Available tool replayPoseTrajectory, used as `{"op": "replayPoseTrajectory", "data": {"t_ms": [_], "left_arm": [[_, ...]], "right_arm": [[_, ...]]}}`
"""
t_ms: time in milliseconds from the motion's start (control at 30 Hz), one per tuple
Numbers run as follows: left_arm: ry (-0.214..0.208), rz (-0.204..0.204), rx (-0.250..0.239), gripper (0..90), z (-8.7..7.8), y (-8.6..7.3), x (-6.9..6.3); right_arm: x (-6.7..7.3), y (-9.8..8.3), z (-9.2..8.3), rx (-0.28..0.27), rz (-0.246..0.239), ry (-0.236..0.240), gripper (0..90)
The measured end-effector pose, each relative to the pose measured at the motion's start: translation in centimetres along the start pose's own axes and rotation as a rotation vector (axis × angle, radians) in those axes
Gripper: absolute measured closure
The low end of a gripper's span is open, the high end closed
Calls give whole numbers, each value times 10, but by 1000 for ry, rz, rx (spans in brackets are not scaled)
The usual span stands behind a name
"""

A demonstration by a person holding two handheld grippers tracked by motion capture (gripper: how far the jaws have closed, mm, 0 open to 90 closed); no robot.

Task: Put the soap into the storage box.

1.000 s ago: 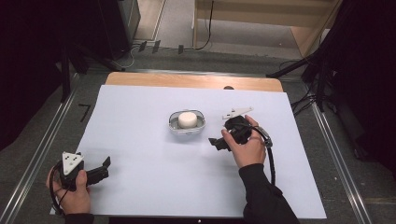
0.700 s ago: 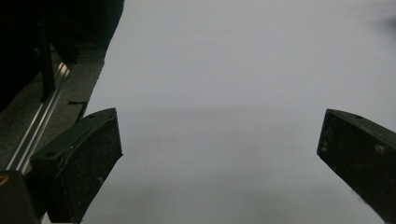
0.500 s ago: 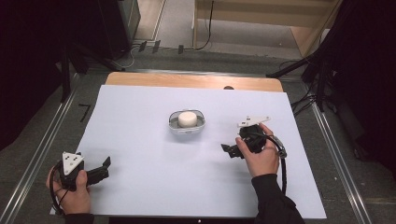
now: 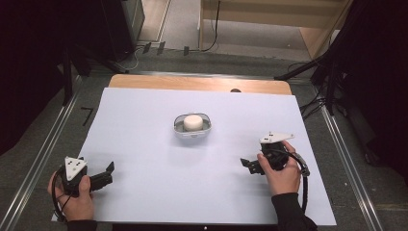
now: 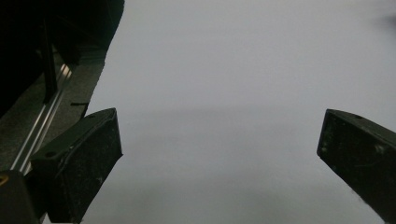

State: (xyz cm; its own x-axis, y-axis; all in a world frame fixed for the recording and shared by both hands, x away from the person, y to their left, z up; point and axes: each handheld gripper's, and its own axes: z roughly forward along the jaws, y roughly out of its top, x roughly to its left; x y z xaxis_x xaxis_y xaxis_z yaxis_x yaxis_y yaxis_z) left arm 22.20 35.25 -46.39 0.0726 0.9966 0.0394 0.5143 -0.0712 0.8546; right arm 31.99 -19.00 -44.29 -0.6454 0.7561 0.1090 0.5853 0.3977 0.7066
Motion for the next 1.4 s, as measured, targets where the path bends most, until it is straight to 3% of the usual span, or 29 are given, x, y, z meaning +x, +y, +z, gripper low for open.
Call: {"op": "replayPoseTrajectory", "data": {"t_ms": [467, 800, 1100, 1400], "left_arm": [[2, 13, 4, 1, 0, 0, -1], [-1, 9, 6, 1, 0, 0, 0], [0, 8, 7, 2, 1, 0, -1], [0, 9, 6, 2, 0, 0, 0]], "right_arm": [[-17, -38, -16, -25, 41, -33, 0], [-34, -73, -36, -69, 125, -48, 0], [-43, -96, -54, -96, 145, -79, 0], [-54, -118, -68, -106, 196, -105, 0]]}}
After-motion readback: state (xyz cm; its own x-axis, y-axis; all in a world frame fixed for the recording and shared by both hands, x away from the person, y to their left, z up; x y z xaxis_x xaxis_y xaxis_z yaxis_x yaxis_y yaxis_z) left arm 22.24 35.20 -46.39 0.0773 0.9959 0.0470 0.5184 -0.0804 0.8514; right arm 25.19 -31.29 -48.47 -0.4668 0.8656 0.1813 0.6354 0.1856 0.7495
